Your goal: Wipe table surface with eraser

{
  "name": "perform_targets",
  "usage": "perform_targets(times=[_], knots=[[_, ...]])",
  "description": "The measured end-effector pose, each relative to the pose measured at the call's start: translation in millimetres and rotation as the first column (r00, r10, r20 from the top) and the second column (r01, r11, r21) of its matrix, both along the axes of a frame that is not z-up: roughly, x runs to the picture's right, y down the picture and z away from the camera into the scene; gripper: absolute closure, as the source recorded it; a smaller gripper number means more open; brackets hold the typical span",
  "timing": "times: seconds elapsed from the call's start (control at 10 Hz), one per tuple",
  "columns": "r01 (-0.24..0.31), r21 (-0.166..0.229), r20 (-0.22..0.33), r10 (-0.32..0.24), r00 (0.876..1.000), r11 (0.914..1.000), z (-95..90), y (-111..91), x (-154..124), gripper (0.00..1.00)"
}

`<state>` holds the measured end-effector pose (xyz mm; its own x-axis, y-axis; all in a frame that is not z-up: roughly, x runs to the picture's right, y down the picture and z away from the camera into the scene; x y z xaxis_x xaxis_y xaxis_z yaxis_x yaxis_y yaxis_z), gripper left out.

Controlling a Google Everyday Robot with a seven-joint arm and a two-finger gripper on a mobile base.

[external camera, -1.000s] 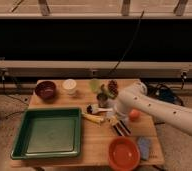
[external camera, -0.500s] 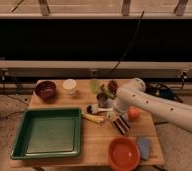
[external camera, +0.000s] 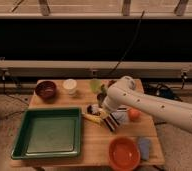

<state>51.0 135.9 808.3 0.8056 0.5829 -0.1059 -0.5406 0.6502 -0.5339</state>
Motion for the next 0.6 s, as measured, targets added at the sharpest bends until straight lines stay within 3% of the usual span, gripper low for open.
perform_targets(times=[0.3,0.6], knots=[[0.002,-0.008,0.09,-0.002,0.996,1.0,-11.8,3,-38,1.0],[-0.003,-0.053,0.141,0.011,0.99,0.9986,-24.9,31,-45,1.0]])
